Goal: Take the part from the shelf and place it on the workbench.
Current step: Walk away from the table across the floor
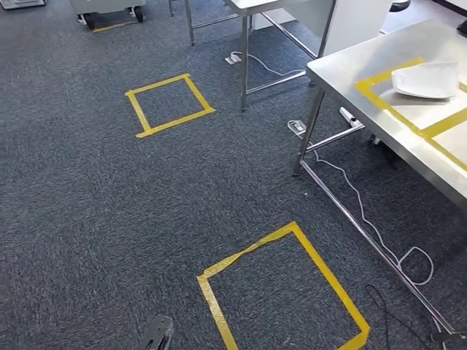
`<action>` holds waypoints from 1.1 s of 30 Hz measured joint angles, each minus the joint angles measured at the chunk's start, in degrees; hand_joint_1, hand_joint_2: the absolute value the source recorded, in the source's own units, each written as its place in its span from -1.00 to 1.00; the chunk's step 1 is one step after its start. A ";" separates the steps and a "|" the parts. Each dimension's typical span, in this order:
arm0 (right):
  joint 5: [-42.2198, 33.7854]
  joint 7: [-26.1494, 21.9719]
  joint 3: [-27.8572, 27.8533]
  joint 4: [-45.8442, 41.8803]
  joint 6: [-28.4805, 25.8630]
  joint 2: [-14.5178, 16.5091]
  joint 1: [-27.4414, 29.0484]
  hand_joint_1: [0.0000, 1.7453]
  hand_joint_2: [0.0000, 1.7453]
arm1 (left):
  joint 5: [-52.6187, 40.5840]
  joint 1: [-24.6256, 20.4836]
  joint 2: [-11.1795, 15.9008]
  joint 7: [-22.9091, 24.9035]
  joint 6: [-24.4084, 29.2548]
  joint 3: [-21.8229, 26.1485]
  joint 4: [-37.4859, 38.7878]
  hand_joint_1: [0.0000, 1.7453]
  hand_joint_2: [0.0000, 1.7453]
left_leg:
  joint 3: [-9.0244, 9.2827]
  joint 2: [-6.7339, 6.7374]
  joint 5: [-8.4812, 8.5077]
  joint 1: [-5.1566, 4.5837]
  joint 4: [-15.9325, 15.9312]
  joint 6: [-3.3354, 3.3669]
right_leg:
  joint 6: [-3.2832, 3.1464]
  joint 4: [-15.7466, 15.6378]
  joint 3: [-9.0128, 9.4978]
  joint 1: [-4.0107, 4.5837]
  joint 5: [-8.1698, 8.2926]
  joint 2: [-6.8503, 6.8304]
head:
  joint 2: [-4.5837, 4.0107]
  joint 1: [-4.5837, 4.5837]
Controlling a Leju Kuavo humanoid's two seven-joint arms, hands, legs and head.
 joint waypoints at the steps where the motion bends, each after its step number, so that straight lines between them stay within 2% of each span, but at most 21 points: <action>1: 0.01 -0.02 0.00 0.00 -0.01 0.00 -0.05 -1.00 -1.00 | 0.01 -0.01 -0.02 0.02 -0.01 0.00 0.00 -1.00 -1.00 | 0.02 -0.62 0.12 0.12 -0.09 0.34 | 0.27 1.37 -0.52 -0.16 -0.99 1.30 | 0.00 0.09; 3: 0.02 -0.04 -0.02 0.00 -0.01 0.00 0.07 -1.00 -1.00 | 0.01 -0.04 -0.04 0.04 -0.02 -0.01 0.00 -1.00 -1.00 | 0.05 -1.88 0.27 0.27 -0.16 0.88 | 0.60 7.78 -3.28 -0.34 -4.41 4.44 | 0.00 0.32; 5: 0.01 -0.02 -0.07 0.01 -0.01 0.00 0.38 -1.00 -1.00 | 0.01 -0.03 -0.03 0.04 -0.02 -0.02 0.00 -1.00 -1.00 | 0.04 -3.36 0.33 0.25 -0.15 1.13 | 0.68 15.11 -6.84 -0.35 -7.15 5.44 | 0.00 0.38; 6: 0.01 -0.01 -0.11 0.02 -0.01 0.00 0.47 -1.00 -1.00 | 0.01 -0.01 -0.02 0.04 -0.02 -0.01 0.00 -1.00 -1.00 | 0.06 -4.17 0.36 0.25 -0.14 1.14 | 0.67 16.47 -7.69 -0.35 -7.07 5.54 | 0.00 0.39; 7: 0.01 -0.01 -0.15 0.02 -0.01 0.00 0.49 -1.00 -1.00 | 0.00 -0.01 -0.02 0.04 -0.02 -0.01 0.00 -1.00 -1.00 | 0.09 -5.01 0.41 0.27 -0.12 1.09 | 0.63 15.52 -7.46 -0.40 -5.86 5.67 | 0.00 0.38; 8: 0.01 -0.01 -0.19 0.02 -0.01 0.00 0.45 -1.00 -1.00 | 0.00 -0.01 -0.02 0.04 -0.02 -0.01 0.00 -1.00 -1.00 | 0.13 -5.85 0.46 0.32 -0.09 0.99 | 0.59 12.39 -6.15 -0.51 -3.79 6.07 | 0.00 0.39; 10: 0.01 -0.02 -0.25 0.03 0.00 0.01 0.37 -1.00 -1.00 | 0.02 -0.04 -0.03 0.05 -0.02 -0.01 0.00 -1.00 -1.00 | 0.04 -7.41 0.54 0.35 0.15 0.57 | 0.64 4.37 -2.54 -0.97 -0.26 8.50 | 0.00 0.38; 12: 0.09 -0.02 -0.29 0.04 0.03 0.03 0.33 -1.00 -1.00 | 0.11 -0.03 -0.01 0.14 -0.02 0.01 0.00 -1.00 -1.00 | -0.38 -8.57 0.77 0.36 0.29 -0.08 | 0.53 0.53 -0.77 -1.20 0.72 10.29 | 0.00 0.36; 14: 0.27 -0.01 -0.35 0.05 0.07 0.05 0.30 -1.00 -1.00 | 0.25 0.06 0.02 0.38 -0.02 0.04 0.00 -1.00 -1.00 | -0.84 -9.57 1.23 0.59 0.08 -0.85 | -0.06 0.32 -0.74 -0.99 0.95 9.59 | 0.00 0.36; 15: 0.39 0.01 -0.39 0.05 0.08 0.07 0.24 -1.00 -1.00 | 0.30 0.09 0.05 0.51 -0.02 0.07 0.00 -1.00 -1.00 | -1.09 -9.21 1.11 0.63 0.22 -1.16 | -0.45 0.23 -0.78 -0.93 1.17 8.98 | 0.00 0.31; 17: 0.60 0.03 -0.43 0.04 0.08 0.11 0.12 -1.00 -1.00 | 0.29 0.06 0.10 0.67 0.01 0.08 0.00 -1.00 -1.00 | -2.56 -6.76 -1.02 0.50 3.19 -1.60 | -1.21 -0.07 -0.78 -0.89 1.51 7.56 | 0.00 -0.02; 19: 0.79 0.19 -0.45 0.04 0.09 0.12 0.18 -1.00 -1.00 | 0.09 0.01 0.13 0.83 0.04 0.08 0.01 -1.00 -1.00 | -5.72 -4.05 -4.89 0.38 10.15 -1.89 | -1.57 -0.12 -0.83 -0.65 1.53 5.90 | 0.00 -0.30; 21: 0.99 0.41 -0.47 0.04 0.10 0.11 0.25 -1.00 -1.00 | -0.07 0.02 0.14 1.05 0.17 0.08 0.01 -1.00 -1.00 | -8.07 -3.32 -6.73 0.39 15.41 -1.98 | -1.68 -0.11 -0.92 -0.47 1.46 4.10 | 0.00 -0.30; 22: 1.07 0.48 -0.48 0.04 0.09 0.11 0.21 -1.00 -1.00 | -0.08 0.02 0.14 1.13 0.25 0.08 0.01 -1.00 -1.00 | -7.84 -3.16 -6.09 0.38 15.28 -1.95 | -1.70 -0.11 -0.92 -0.43 1.42 3.26 | 0.00 -0.31; 23: 1.10 0.50 -0.49 0.04 0.09 0.11 0.14 -1.00 -1.00 | -0.08 0.02 0.14 1.16 0.31 0.08 0.01 -1.00 -1.00 | -6.51 -2.87 -4.59 0.38 13.12 -1.88 | -1.68 -0.11 -0.88 -0.42 1.38 2.47 | 0.00 -0.31; 25: 1.04 0.41 -0.52 0.04 0.04 0.11 -0.01 -1.00 -1.00 | -0.08 -0.03 0.13 1.19 0.23 0.05 0.01 -1.00 -1.00 | -2.25 -0.19 -1.41 0.13 5.88 -1.69 | -1.43 -0.04 -0.69 -0.20 1.17 1.18 | 0.00 -0.36; 27: 0.55 -0.05 -0.68 0.04 -0.08 0.11 0.00 -1.00 -1.00 | -0.01 -0.11 0.08 1.25 0.00 0.02 0.02 -1.00 -1.00 | 0.19 2.27 -0.44 -0.24 1.26 -1.04 | -0.96 0.08 -0.55 0.20 0.92 0.04 | 0.00 -0.32; 28: 0.23 -0.34 -0.79 0.04 -0.14 0.11 0.03 -1.00 -1.00 | 0.03 -0.11 0.06 1.31 -0.15 0.02 0.02 -1.00 -1.00 | 0.33 2.38 -0.59 -0.43 0.60 -0.67 | -0.71 0.10 -0.49 0.35 0.83 -0.62 | 0.00 -0.27; 29: -0.05 -0.58 -0.91 0.04 -0.19 0.11 0.04 -1.00 -1.00 | 0.07 -0.09 0.04 1.40 -0.30 0.04 0.02 -1.00 -1.00 | 0.20 1.60 -0.51 -0.44 0.46 -0.15 | -0.45 0.06 -0.35 0.35 0.74 -1.30 | 0.00 -0.21; 31: -0.32 -0.82 -1.13 0.04 -0.21 0.11 -0.02 -1.00 -1.00 | 0.08 -0.02 0.00 1.60 -0.57 0.09 0.02 -1.00 -1.00 | 0.12 0.13 -0.26 -0.30 0.25 0.55 | 0.20 1.00 -0.59 0.08 -0.19 -0.18 | 0.00 -0.07; 33: -0.50 -0.90 -1.30 0.04 -0.21 0.11 0.11 -1.00 -1.00 | 0.08 -0.02 -0.03 1.72 -0.69 0.12 0.02 -1.00 -1.00 | 0.15 -1.24 -0.04 -0.04 0.12 1.19 | 0.69 5.87 -2.66 -0.23 -3.10 3.19 | 0.00 0.19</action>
